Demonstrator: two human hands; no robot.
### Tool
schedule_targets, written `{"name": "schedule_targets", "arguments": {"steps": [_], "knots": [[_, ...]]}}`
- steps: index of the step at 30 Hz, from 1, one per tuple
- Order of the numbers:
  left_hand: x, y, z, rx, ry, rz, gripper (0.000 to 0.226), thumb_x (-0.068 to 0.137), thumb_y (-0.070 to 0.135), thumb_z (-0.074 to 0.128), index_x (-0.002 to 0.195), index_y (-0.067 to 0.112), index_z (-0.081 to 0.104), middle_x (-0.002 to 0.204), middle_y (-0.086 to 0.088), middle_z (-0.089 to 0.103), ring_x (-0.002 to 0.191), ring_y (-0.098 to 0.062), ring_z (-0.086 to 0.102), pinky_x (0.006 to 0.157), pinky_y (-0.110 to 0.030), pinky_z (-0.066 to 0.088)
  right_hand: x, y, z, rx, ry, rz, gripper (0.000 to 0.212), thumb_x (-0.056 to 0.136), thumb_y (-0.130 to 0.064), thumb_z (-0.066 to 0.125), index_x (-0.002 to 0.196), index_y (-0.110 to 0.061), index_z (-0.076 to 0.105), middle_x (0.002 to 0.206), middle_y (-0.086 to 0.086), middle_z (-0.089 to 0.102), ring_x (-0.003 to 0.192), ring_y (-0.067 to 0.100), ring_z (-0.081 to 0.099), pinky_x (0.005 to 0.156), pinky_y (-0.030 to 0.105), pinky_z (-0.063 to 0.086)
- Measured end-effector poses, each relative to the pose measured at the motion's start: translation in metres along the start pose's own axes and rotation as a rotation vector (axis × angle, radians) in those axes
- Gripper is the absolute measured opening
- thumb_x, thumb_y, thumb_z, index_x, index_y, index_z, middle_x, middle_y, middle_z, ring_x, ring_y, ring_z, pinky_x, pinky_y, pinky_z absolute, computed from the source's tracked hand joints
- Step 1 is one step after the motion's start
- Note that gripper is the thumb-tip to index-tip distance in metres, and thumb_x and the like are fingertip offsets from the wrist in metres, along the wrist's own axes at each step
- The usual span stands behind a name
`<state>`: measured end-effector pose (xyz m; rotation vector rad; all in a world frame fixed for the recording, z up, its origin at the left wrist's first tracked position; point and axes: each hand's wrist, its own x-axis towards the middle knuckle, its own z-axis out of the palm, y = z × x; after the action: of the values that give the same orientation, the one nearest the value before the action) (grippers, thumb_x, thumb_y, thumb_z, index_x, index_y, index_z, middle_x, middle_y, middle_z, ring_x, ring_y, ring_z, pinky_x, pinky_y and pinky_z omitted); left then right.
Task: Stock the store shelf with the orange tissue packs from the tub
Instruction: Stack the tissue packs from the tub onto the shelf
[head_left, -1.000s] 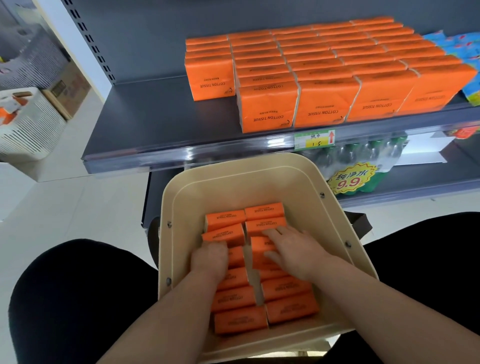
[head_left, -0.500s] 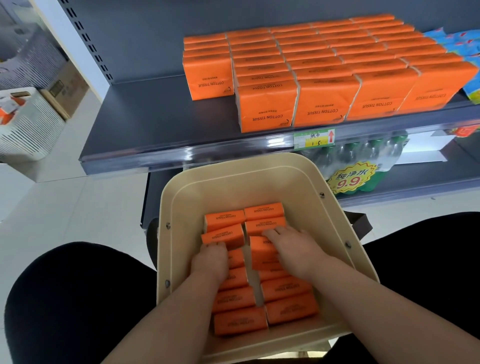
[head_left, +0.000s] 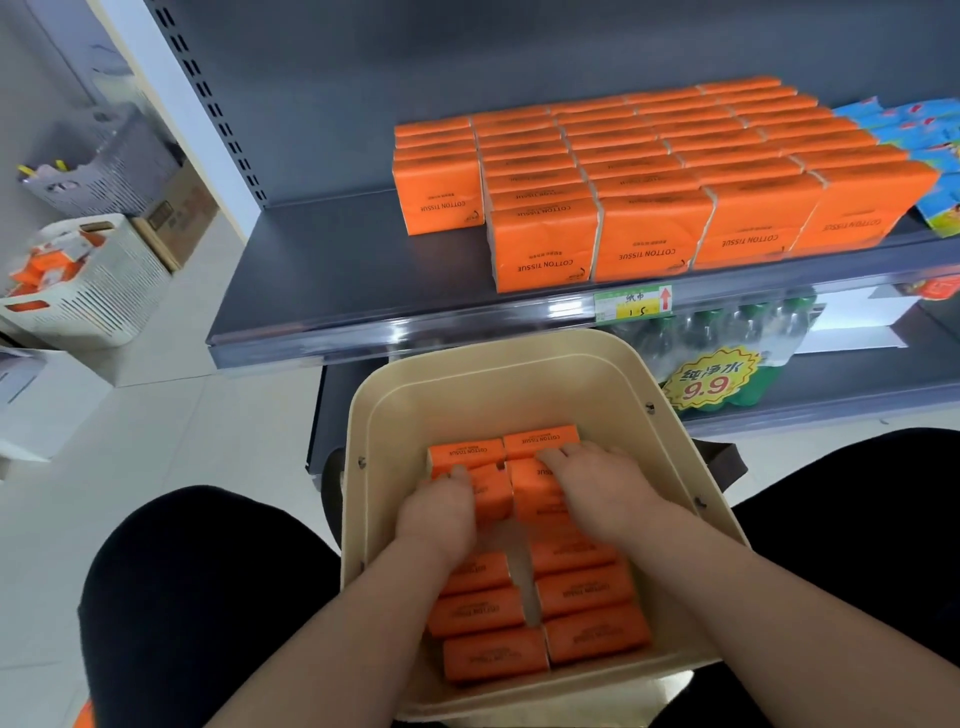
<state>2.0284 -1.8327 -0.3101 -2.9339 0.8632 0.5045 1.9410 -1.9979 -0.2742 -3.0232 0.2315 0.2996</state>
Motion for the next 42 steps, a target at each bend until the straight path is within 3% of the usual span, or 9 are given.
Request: {"name": "schedule_targets", "arguments": {"steps": [6,13,17,27,33,42], "knots": [[-0.02,-0.004,-0.068,-0.044,0.22,0.036,0.026,0.088,0.011,0.043,0.114,0.011,0.042,0.11,-0.011,0.06,0.102,-0.029,0.058,0.074,-0.037,0.044,-0.004,0.006,-0.064,-0.034,0.197,-0.021,0.046,0.086,-0.01,0.049,0.13,-0.024,0.042,0.121,0.001,0.054,0.112,0.024,0.052,0.085,0.035,0.043],[-0.027,-0.017,-0.168,-0.152,0.501,0.087,0.036,0.086,0.014,0.048,0.122,0.014,0.048,0.116,-0.01,0.059,0.111,-0.03,0.054,0.084,-0.04,0.045,-0.002,0.018,-0.14,-0.023,0.411,0.0,0.049,0.085,-0.01,0.052,0.13,-0.024,0.038,0.126,0.0,0.054,0.117,0.023,0.049,0.09,0.037,0.039],[-0.007,-0.022,-0.214,-0.191,0.642,0.057,0.035,0.088,0.013,0.047,0.123,0.012,0.049,0.114,-0.013,0.059,0.106,-0.033,0.054,0.079,-0.041,0.045,0.013,0.029,-0.158,-0.04,0.451,-0.011,0.053,0.085,-0.009,0.054,0.133,-0.025,0.038,0.128,0.001,0.053,0.118,0.024,0.048,0.09,0.038,0.038],[0.087,-0.024,-0.223,0.017,0.512,0.018,0.037,0.089,0.007,0.048,0.126,0.01,0.045,0.118,-0.013,0.053,0.112,-0.03,0.046,0.077,-0.038,0.041,0.049,0.044,-0.145,0.114,0.469,-0.015,0.052,0.087,-0.017,0.06,0.135,-0.026,0.043,0.127,0.001,0.047,0.122,0.024,0.045,0.095,0.04,0.039],[0.132,-0.029,-0.228,0.03,0.555,-0.036,0.035,0.087,0.005,0.055,0.12,0.008,0.043,0.118,-0.014,0.049,0.113,-0.032,0.045,0.078,-0.042,0.045,0.06,0.042,-0.142,0.126,0.475,-0.06,0.054,0.084,-0.016,0.065,0.134,-0.024,0.047,0.123,0.003,0.047,0.118,0.026,0.047,0.092,0.041,0.043],[0.186,-0.014,-0.242,-0.004,0.613,-0.101,0.052,0.083,-0.001,0.061,0.129,0.001,0.038,0.145,-0.014,0.026,0.124,-0.033,0.035,0.084,-0.042,0.051,0.062,0.052,-0.14,0.137,0.443,-0.031,0.055,0.089,-0.019,0.059,0.139,-0.029,0.039,0.129,-0.003,0.043,0.125,0.02,0.042,0.097,0.036,0.037]]}}
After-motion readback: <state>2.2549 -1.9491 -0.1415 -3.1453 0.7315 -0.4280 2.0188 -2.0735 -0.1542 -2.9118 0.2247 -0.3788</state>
